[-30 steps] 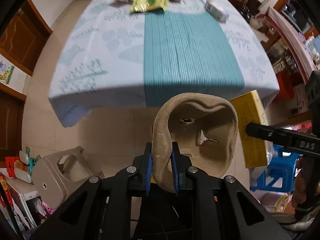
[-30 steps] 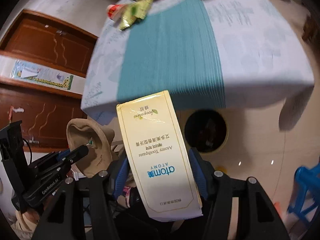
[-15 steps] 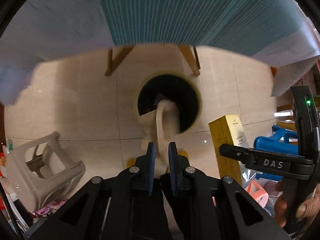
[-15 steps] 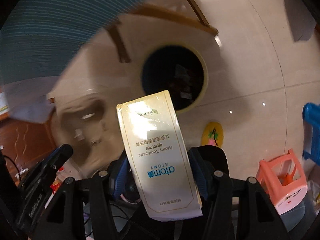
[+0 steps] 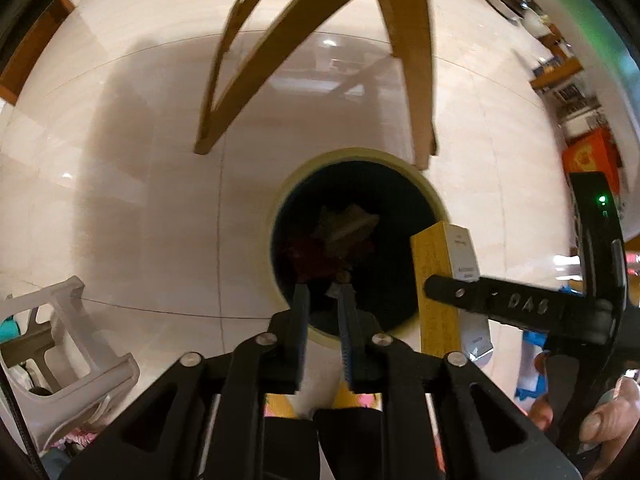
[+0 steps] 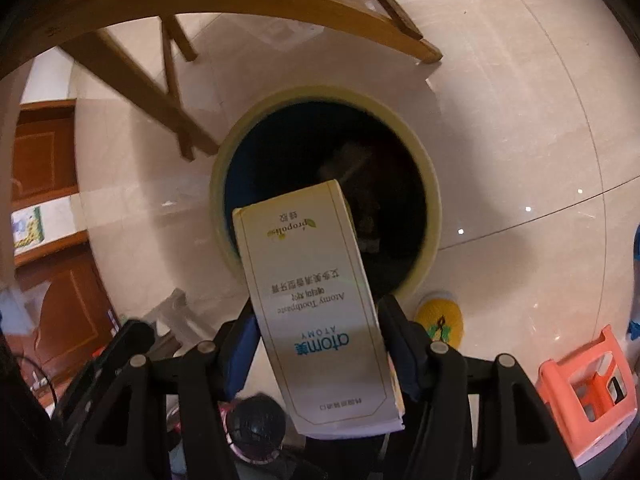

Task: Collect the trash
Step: 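Carry the holder and toothpaste box down over the bin and release, then raise both tools back up over the table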

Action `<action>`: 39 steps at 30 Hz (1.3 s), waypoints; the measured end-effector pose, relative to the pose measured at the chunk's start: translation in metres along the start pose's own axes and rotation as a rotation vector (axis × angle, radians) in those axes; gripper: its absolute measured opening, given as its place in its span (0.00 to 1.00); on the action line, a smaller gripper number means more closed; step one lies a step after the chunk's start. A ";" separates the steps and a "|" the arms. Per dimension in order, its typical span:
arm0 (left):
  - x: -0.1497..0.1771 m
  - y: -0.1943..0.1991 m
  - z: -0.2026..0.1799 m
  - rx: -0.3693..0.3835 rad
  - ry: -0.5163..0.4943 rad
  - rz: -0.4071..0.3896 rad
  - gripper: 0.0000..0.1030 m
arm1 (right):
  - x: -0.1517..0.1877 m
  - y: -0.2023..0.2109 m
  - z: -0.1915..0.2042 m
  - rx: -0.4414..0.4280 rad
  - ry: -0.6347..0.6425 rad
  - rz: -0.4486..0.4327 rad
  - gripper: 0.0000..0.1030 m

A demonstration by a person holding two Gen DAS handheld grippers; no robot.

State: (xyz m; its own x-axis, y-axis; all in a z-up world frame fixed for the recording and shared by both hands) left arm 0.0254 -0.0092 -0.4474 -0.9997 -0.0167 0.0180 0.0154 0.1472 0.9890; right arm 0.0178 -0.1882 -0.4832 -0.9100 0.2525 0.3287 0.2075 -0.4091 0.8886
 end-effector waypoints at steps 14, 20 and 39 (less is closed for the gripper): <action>0.003 0.009 0.021 -0.053 0.039 -0.071 0.77 | 0.006 -0.006 0.008 -0.014 0.030 -0.118 0.74; 0.004 0.038 0.013 -0.041 0.037 -0.123 0.79 | 0.020 0.017 0.018 0.001 0.094 -0.180 0.74; 0.024 0.238 -0.011 -0.024 0.040 -0.259 0.79 | 0.095 0.167 0.060 -0.041 0.169 -0.242 0.74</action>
Point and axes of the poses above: each gripper's, at about its wrist camera, not at the fingertips, and y roughly against the way its jaws point, z to its left, x to its underside, the point moved 4 cm from there along -y, roughly the way its jaws point, and after that the axes turned 5 degrees about z, right-handed, at the moved point
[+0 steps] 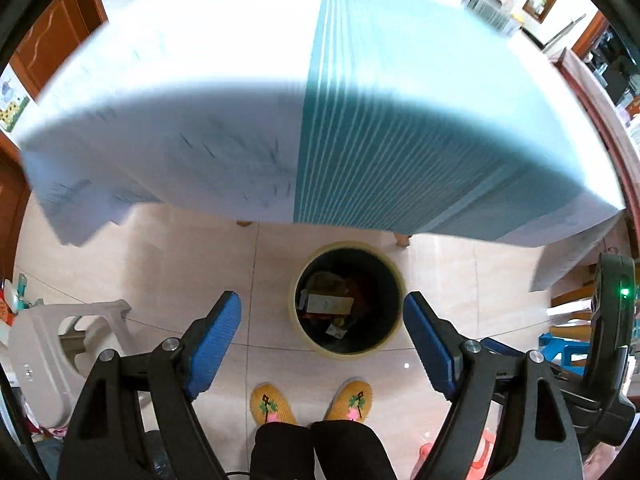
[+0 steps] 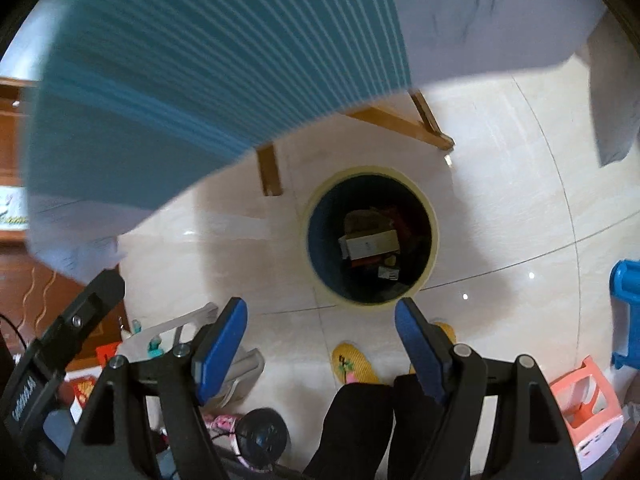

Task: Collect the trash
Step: 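Raise both tools back up over the table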

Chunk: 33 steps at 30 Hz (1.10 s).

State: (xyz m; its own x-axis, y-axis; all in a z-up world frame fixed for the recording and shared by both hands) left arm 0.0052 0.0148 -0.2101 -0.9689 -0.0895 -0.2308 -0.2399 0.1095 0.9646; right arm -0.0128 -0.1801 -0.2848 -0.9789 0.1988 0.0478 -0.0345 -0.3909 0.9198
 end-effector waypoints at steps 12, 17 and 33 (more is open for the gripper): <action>-0.012 0.161 -0.005 -0.080 -0.045 -0.152 0.79 | 0.010 0.169 0.059 -0.062 0.251 -0.154 0.74; -0.025 0.204 -0.016 -0.078 -0.029 -0.211 0.79 | 0.002 0.217 0.076 -0.080 0.314 -0.239 0.74; -0.098 0.251 -0.021 -0.068 0.034 -0.297 0.79 | -0.052 0.288 0.113 -0.083 0.427 -0.399 0.74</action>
Point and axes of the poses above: each gripper's, at about its wrist camera, not at the fingertips, and y roughly against the way its jaws point, z to its left, x to its underside, the point moved 4 cm from there along -y, roughly the way its jaws point, and after that the axes turned 5 degrees about z, right-handed, at the moved point
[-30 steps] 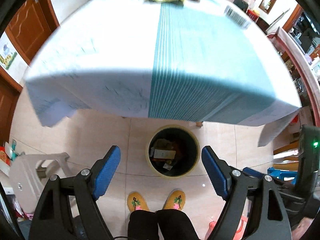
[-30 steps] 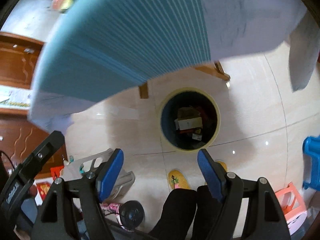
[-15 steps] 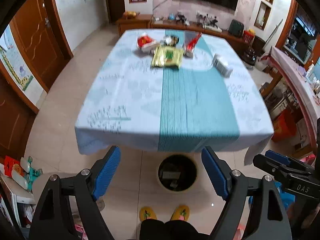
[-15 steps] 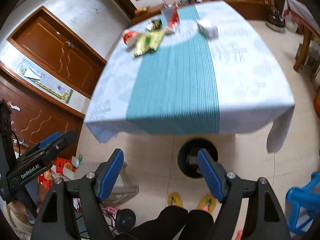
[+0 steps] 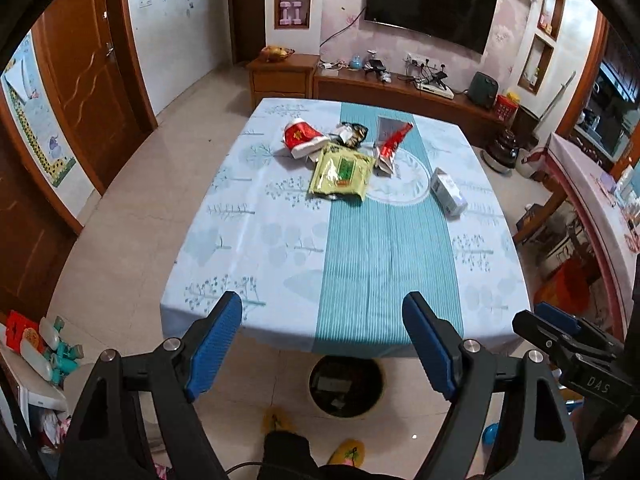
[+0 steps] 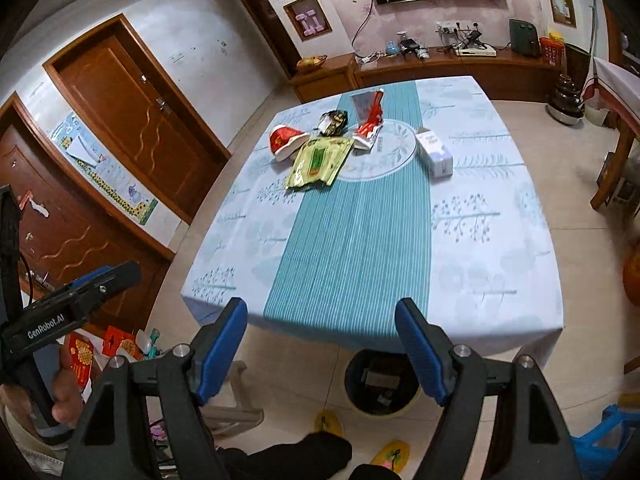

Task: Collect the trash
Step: 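Raise both tools back up over the table, then grasp the red paper cup with the left tool while the right grasps the Kinder wrapper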

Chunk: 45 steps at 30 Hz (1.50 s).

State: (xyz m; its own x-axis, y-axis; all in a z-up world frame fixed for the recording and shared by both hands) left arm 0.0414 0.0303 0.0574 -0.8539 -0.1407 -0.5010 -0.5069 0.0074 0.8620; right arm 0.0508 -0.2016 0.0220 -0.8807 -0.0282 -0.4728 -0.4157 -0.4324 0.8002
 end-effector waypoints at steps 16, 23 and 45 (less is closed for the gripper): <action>-0.172 -0.168 0.059 0.159 0.013 0.146 0.79 | -0.133 -0.103 -0.011 0.118 -0.083 0.016 0.73; -0.244 -0.289 0.081 0.225 0.063 0.280 0.79 | -0.232 -0.198 -0.033 0.227 -0.129 0.042 0.73; -0.291 -0.420 0.062 0.423 0.159 0.448 0.64 | -0.342 -0.341 -0.108 0.215 -0.172 0.024 0.63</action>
Point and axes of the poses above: each gripper's, at about its wrist camera, not at the fingertips, and y roughly against the way its jaws point, z to its left, x to its underside, the point moved 4 cm from there along -y, roughly the way its jaws point, and after that the axes turned 5 degrees about z, right-handed, at the moved point
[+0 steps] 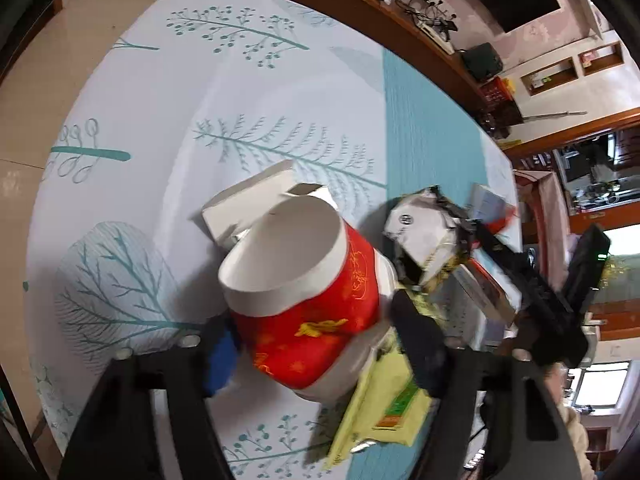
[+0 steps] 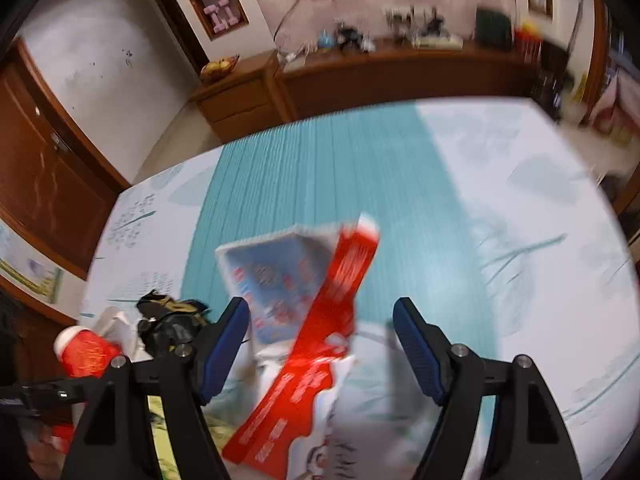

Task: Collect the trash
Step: 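Grasp the red paper cup with the left tool while the right grasps the Kinder wrapper, then carry the paper cup and Kinder wrapper down over the black bin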

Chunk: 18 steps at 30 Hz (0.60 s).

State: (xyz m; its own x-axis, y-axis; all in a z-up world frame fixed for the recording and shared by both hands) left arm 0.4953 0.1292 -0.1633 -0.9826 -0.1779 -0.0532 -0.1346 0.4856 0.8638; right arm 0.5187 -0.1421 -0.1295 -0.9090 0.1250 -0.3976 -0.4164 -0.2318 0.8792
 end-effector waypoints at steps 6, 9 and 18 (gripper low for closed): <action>0.004 0.019 -0.007 -0.044 -0.001 -0.035 0.42 | 0.014 -0.002 0.015 0.004 0.020 0.062 0.30; 0.010 0.027 -0.010 -0.069 -0.022 -0.040 0.42 | 0.024 0.011 0.017 -0.008 0.005 0.056 0.30; 0.060 0.061 -0.028 -0.085 -0.117 -0.065 0.42 | 0.067 0.070 0.027 -0.075 -0.043 0.029 0.30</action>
State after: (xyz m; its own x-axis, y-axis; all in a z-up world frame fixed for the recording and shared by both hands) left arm 0.4315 0.1246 -0.0997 -0.9811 -0.1032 -0.1639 -0.1918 0.4010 0.8958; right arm 0.4293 -0.1238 -0.0872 -0.9196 0.1581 -0.3596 -0.3919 -0.3073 0.8672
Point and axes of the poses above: each gripper's, at about its wrist camera, not at the fingertips, and y roughly against the way its jaws point, z to its left, x to its underside, the point moved 4 cm from there along -y, roughly the way its jaws point, and after that the axes turned 5 degrees about z, right-handed, at the moved point
